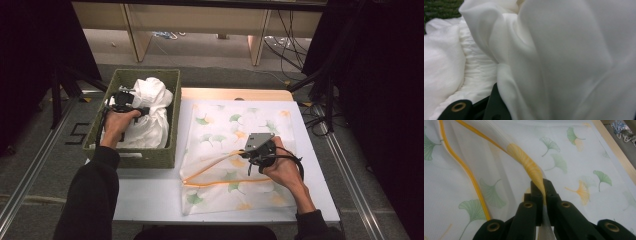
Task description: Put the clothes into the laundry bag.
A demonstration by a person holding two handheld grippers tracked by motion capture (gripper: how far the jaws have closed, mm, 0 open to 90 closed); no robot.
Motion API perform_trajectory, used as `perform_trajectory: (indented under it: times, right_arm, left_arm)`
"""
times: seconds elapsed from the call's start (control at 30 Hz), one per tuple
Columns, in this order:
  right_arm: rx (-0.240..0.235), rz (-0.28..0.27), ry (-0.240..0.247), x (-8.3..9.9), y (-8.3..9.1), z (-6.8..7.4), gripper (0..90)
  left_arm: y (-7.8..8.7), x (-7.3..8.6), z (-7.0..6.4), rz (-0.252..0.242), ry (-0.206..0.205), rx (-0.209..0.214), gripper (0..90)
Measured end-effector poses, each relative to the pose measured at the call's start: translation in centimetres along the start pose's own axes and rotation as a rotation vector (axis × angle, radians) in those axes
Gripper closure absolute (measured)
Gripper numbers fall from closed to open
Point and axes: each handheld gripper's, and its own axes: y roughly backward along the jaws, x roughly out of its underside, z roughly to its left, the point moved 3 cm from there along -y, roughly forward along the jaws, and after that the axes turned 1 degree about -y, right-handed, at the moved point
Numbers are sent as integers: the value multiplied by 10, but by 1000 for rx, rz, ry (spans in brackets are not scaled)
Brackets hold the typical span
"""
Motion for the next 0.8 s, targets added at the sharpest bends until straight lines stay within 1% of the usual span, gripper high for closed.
perform_trajectory:
  times: [0.07, 0.1, 0.17, 0.2, 0.23, 0.27, 0.3, 0.33, 0.37, 0.4, 0.47, 0.5, 0.53, 0.57, 0.6, 0.63, 0.7, 0.73, 0.8]
  right_arm:
    - [-11, -5, -17, -1, 1, 0, 897]
    - [-5, -10, -19, 0, 0, 0, 897]
    - [2, -6, -41, 1, 0, 1, 898]
    - [2, -8, -39, 0, 1, 1, 898]
    - [-5, -4, -36, 0, 1, 1, 897]
    - [-5, -7, -17, 0, 1, 0, 897]
    - [-6, -4, -16, 0, 1, 0, 897]
    - [-3, 0, -35, 0, 1, 1, 897]
    - [-5, -5, -18, 0, 1, 0, 898]
    - [-5, -4, -36, 0, 2, 1, 897]
    - [1, -9, -38, 0, 0, 1, 897]
    - [1, -8, -37, 0, 0, 1, 897]
    - [0, -12, -20, 0, 0, 0, 898]
    - [-8, -7, -18, 0, 1, 0, 897]
    - [-1, -1, -28, 0, 1, 0, 897]
    - [-1, -12, -21, 0, 0, 0, 898]
    - [-1, -12, -19, 0, 0, 0, 897]
    - [-6, -7, -33, 0, 1, 0, 898]
    - [7, -10, -9, 0, 0, -3, 898]
  left_arm:
    - [8, -7, -4, -26, 7, 26, 610]
    - [12, -11, -6, -40, 5, 41, 610]
    - [19, -18, -11, -51, -4, 62, 609]
    - [22, -21, -14, -61, -3, 67, 609]
    - [26, -24, -16, -72, -5, 81, 608]
    - [27, -26, -18, -78, -2, 88, 607]
    - [30, -29, -19, -82, -2, 94, 607]
    - [33, -32, -21, -89, 2, 101, 607]
    - [35, -35, -22, -101, 6, 111, 608]
    - [38, -37, -24, -105, 7, 119, 607]
    - [43, -42, -28, -116, 4, 133, 608]
    - [46, -44, -29, -117, -4, 136, 608]
    - [48, -46, -31, -124, -5, 138, 608]
    - [51, -48, -34, -131, -7, 143, 608]
    - [54, -51, -36, -135, -14, 154, 608]
    - [55, -52, -38, -137, -16, 162, 608]
    - [59, -55, -44, -141, -29, 180, 608]
    - [62, -57, -47, -140, -37, 188, 607]
    - [66, -60, -52, -143, -50, 208, 608]
